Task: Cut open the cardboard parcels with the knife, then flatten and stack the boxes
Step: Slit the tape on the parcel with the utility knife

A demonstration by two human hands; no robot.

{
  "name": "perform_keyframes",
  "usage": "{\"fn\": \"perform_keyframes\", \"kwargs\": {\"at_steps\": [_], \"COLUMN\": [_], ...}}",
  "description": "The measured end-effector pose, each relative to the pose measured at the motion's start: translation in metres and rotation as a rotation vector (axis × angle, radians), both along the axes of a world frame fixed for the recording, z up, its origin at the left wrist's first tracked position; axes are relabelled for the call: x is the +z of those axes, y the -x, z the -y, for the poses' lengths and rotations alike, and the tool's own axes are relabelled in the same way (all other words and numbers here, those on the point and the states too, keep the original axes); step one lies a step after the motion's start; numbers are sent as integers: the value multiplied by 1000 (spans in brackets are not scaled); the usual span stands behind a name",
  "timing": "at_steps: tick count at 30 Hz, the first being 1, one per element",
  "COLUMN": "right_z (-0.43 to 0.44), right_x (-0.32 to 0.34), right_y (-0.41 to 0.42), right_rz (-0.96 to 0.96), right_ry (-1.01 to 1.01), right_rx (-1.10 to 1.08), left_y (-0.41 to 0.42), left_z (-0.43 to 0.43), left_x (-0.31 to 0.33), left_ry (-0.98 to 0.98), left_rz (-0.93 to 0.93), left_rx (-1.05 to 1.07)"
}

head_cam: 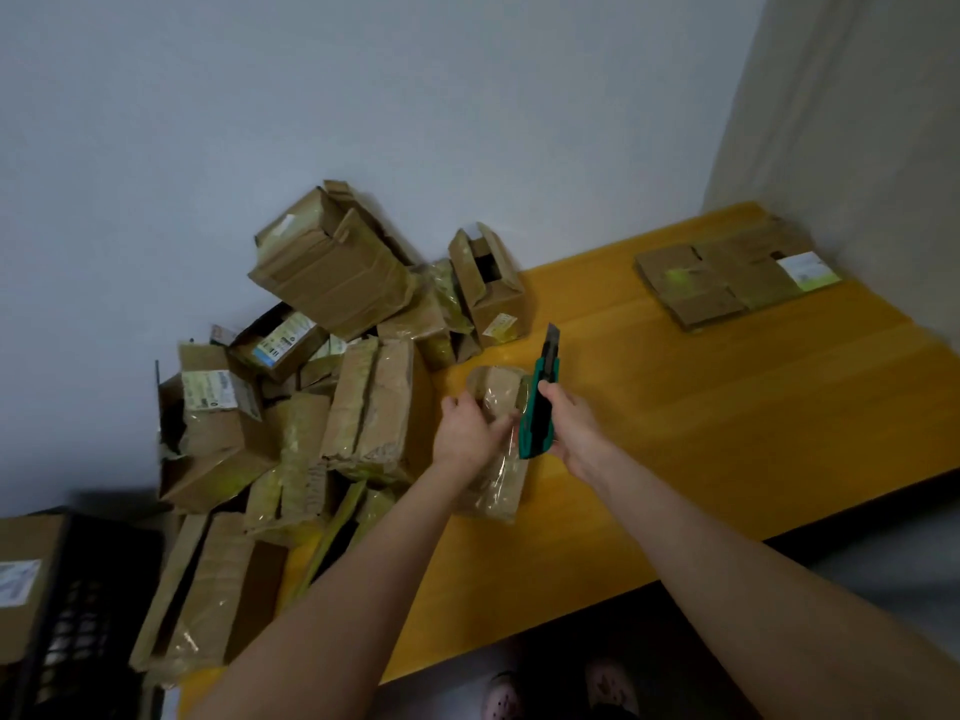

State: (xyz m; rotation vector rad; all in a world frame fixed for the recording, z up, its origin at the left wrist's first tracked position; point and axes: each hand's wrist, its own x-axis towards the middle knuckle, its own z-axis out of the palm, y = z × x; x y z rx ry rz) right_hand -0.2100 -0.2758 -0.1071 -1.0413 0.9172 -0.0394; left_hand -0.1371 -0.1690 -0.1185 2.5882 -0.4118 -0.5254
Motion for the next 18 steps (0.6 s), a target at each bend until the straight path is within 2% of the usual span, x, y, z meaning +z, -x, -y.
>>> {"fn": "perform_keyframes", "kwargs": {"at_steps": [2, 5, 8, 12, 15, 18], "right_z": [-3, -7, -9, -12, -9, -2], "right_x": [5, 16, 23, 22, 18, 13], "right_y": [-8, -22, -34, -38, -32, -15], "right_rz": [14, 55, 65, 31, -28, -52], "right_ry": [67, 169, 218, 290, 528, 787], "right_rx": [83, 173, 218, 272, 253, 369], "left_y": [-9, -17, -25, -32, -37, -36], "left_z": [-8, -19, -25, -28, -28, -25], "left_x": [4, 13, 17, 20, 22, 22], "left_ry": [138, 194, 125, 107, 119, 128], "left_rz": [31, 131, 140, 144, 92, 82], "left_rx": [81, 29, -33, 12, 39, 29]}}
